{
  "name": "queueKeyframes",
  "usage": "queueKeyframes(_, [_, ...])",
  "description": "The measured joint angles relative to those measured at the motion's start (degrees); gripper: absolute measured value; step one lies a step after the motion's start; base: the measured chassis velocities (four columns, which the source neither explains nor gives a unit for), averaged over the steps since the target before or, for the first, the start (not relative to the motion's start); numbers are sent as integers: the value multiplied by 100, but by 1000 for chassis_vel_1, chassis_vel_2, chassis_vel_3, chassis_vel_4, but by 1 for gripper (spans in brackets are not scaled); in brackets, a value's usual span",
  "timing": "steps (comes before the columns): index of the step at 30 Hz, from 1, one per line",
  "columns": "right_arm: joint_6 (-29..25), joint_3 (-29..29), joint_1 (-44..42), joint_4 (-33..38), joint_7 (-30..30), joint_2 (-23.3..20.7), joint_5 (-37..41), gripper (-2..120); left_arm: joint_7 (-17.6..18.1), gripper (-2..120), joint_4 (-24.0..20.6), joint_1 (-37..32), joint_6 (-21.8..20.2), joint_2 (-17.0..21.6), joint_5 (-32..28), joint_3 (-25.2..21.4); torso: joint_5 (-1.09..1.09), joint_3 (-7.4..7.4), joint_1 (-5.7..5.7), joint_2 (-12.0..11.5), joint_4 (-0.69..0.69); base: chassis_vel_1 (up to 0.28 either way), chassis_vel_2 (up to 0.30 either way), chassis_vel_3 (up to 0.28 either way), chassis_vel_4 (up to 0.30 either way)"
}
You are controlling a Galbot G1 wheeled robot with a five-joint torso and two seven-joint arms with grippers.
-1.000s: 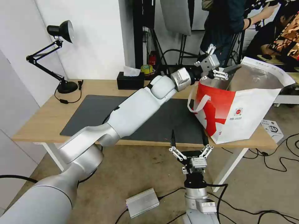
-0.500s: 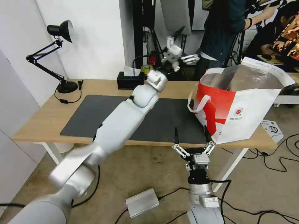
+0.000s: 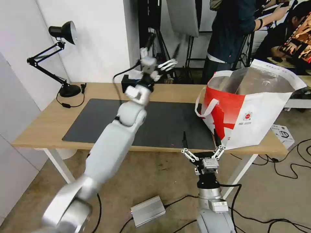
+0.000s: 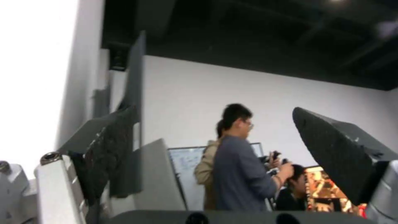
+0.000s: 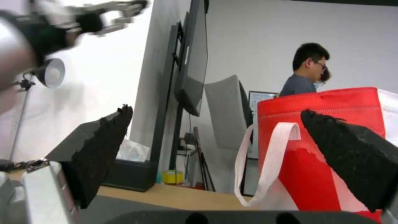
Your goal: Pick up the trash from the table and place it into the takeout bag.
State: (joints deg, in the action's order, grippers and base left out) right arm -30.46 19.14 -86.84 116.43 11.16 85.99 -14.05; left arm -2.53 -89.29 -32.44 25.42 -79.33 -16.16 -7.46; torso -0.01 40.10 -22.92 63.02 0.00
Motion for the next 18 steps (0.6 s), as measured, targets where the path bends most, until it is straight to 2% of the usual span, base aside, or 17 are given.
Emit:
queueKeyframes(3, [3, 34, 40, -17, -26, -37, 32, 100, 15, 100, -420, -598, -2, 26, 2, -387, 0, 0, 0, 0, 0, 0, 0, 0, 0])
queueKeyframes(8, [6, 48, 62, -31, -29, -61, 40, 100, 16, 100, -788, -1075, -2, 15, 33, -745, -1, 0, 0, 0, 0, 0, 0, 0, 0])
queueKeyframes(11, [6, 73, 77, -59, -30, -133, 56, 100, 16, 100, -1197, -1715, -2, -14, 144, -1155, 0, 0, 1, 0, 0, 0, 0, 0, 0])
queueKeyframes(18, [7, 96, 147, -92, -32, -208, 94, 100, 41, 100, -1711, -2578, 0, -154, 366, -1632, 0, 0, 1, 0, 0, 0, 0, 0, 0])
